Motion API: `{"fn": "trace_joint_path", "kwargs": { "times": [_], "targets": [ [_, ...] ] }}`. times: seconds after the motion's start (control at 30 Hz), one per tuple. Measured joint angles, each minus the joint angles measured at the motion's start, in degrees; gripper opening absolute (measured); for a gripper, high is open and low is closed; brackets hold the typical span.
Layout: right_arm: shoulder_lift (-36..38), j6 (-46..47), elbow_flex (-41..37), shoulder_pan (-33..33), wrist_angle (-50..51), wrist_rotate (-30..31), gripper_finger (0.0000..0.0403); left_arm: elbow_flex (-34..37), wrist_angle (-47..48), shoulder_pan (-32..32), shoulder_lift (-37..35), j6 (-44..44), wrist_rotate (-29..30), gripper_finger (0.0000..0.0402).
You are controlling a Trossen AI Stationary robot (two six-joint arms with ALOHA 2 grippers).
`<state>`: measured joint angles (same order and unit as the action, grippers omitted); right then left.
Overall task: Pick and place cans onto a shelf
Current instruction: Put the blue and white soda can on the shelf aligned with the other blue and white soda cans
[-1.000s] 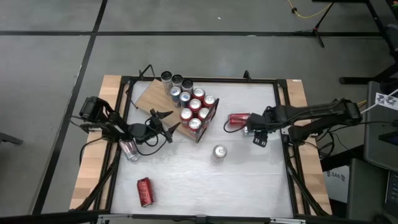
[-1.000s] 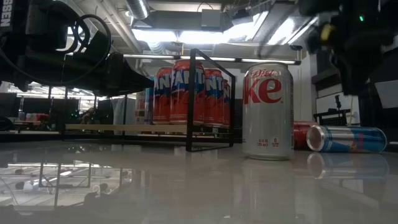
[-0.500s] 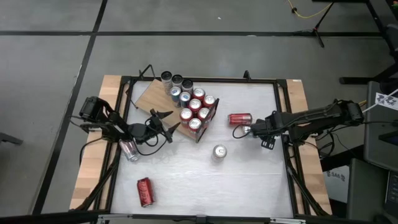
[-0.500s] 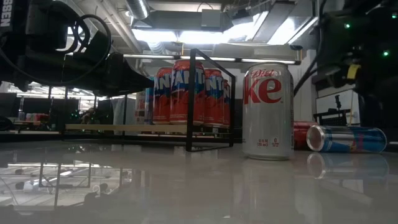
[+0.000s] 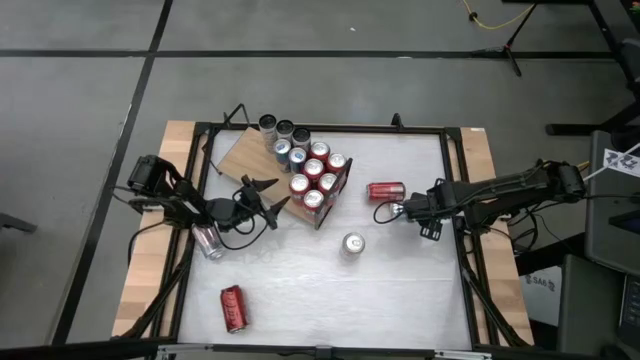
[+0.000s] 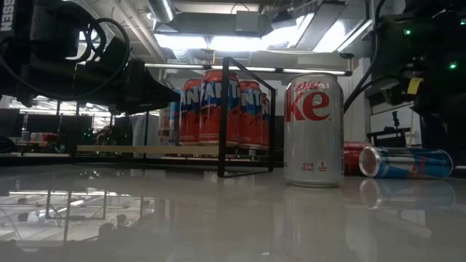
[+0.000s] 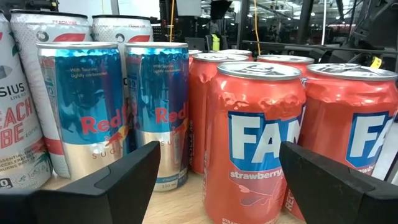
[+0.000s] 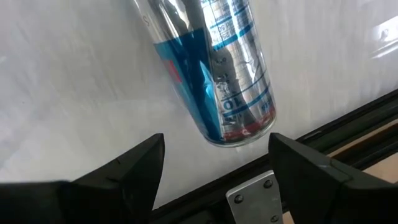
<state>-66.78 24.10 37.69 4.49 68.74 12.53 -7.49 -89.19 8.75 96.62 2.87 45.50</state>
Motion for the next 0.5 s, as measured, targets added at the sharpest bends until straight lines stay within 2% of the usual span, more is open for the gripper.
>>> {"fn": "trace_joint_path", "kwargs": {
  "times": [0.17,0.37,0.5],
  "targets": [
    [0.00,-0.46,0.52,0.00,-0.45,-0.02,0.0278,0.00,0.00,0.00,0.00,0.00,0.00,0.0325],
    [0.00,-6.49,2.08,-0.02,-1.99,2.20,0.0278,0.00,0.00,0.00,0.00,0.01,0.02,0.0325],
    [0.00,-9.31,2.05,-0.03,-0.67,-0.71,0.0278,0.00,0.00,0.00,0.00,0.00,0.02,0.0325]
  ]
}}
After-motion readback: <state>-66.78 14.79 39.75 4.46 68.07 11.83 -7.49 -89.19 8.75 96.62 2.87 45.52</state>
